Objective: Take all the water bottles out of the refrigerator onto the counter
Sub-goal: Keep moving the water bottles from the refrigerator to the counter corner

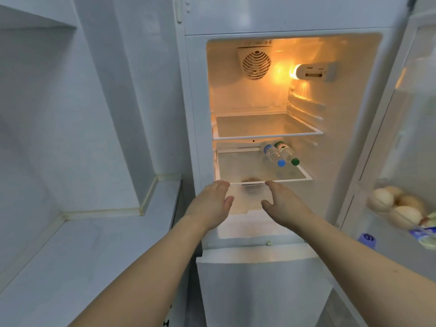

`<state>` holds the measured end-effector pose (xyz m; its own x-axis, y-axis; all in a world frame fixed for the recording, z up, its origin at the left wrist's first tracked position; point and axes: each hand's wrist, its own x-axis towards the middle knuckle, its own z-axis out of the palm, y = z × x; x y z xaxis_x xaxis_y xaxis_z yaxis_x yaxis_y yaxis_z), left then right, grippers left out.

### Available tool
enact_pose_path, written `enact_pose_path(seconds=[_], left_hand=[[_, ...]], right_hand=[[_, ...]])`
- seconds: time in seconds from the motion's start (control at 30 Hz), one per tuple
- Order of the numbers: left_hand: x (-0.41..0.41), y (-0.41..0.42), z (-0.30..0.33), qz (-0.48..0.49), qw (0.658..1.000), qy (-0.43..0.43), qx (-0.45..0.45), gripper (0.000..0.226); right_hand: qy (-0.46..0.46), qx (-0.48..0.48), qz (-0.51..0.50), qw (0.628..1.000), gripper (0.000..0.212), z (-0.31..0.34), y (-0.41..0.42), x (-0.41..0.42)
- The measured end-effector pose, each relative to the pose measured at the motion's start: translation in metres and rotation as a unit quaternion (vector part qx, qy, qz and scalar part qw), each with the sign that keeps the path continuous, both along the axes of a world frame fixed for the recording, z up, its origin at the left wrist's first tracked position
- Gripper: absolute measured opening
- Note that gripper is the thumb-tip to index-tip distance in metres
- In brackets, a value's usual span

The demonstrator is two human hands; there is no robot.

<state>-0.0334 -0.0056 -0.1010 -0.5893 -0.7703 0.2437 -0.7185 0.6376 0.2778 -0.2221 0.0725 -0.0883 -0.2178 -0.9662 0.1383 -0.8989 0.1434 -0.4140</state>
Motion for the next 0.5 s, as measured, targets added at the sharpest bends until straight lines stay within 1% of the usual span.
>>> enact_pose_path(seconds=[0.1, 0.27, 0.5], left_hand=[[-0.034, -0.029, -0.003, -0.019, 1.000, -0.005, 0.004, 0.044], [-0.088, -0.082, -0.004, -0.012, 0.999, 0.002, 0.030, 0.040], [-0.152, -0.153, -0.018, 0.007, 0.998, -0.001, 0.064, 0.036]], right_hand=[[-0.017, -0.006, -0.028, 0.999, 0.051, -0.008, -0.029, -0.031], [-0.064, 0.003, -0.095, 0.993, 0.054, -0.029, -0.089, -0.090], [-0.115, -0.037, -0.173, 0.977, 0.048, -0.056, -0.164, -0.152]])
